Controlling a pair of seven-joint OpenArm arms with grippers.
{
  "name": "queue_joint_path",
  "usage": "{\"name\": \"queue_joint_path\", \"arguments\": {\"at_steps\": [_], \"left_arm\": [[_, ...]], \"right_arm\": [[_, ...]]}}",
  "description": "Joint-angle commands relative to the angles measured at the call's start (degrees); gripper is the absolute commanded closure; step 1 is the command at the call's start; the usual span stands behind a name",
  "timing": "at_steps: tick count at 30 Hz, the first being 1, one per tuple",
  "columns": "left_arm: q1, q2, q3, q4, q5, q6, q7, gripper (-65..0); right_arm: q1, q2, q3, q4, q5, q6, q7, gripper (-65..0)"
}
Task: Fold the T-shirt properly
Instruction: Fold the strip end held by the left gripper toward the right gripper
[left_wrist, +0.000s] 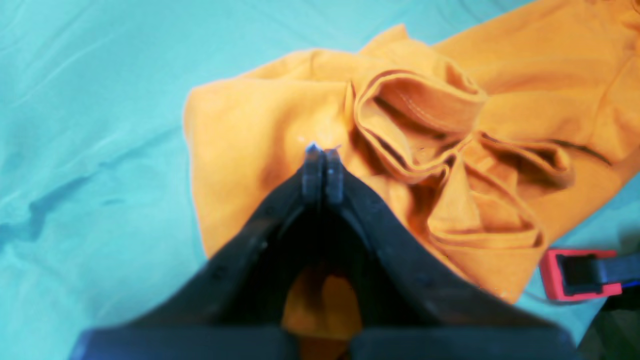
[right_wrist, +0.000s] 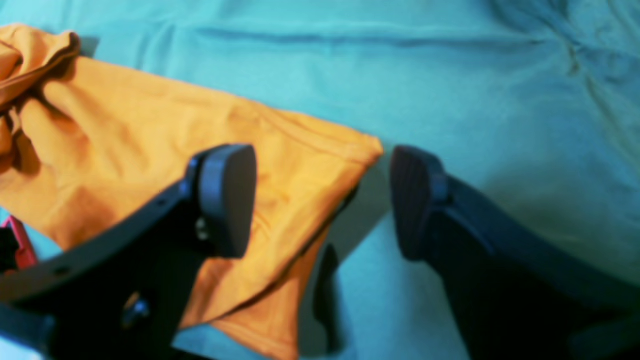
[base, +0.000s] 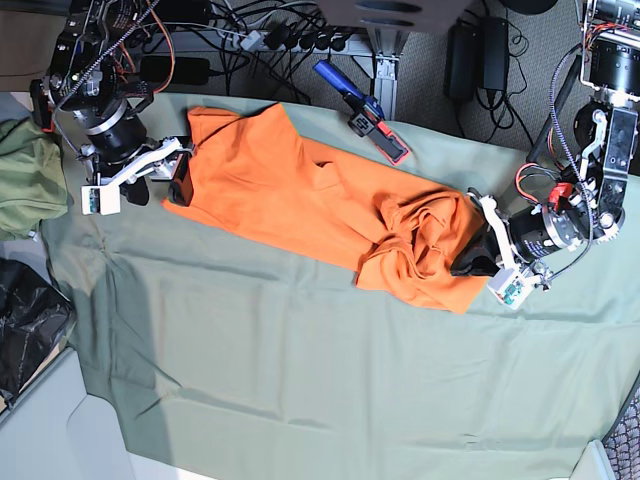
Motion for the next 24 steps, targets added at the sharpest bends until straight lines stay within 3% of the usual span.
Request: {"name": "queue_joint_path", "arguments": {"at_steps": [1,13,18,24], "left_arm": [[-0.79,0.74,0.00,0.90,-1.09,-0.49,-1.03,0.0],[-0.79,7.91,13.07,0.90,2.45,-0.49,-0.57,0.0],[-0.81,8.35,18.03,0.92,2.84,-0.49,-0.50,0.0],[-2.43,8.31,16.70,1.55,2.60,-0.49,-0.17,0.0]], "right_arm": [[0.28,0.76,0.42,1.01,0.52,4.55,1.29,-41.5],[0.28,0.79,0.42,1.01,0.48,4.55,1.29,-41.5],[0.28,0.79,0.44,1.01,0.31,4.50,1.27,-41.5],[0.28,0.76,0.44,0.37,-1.27,1.40,1.29,-41.6]]}}
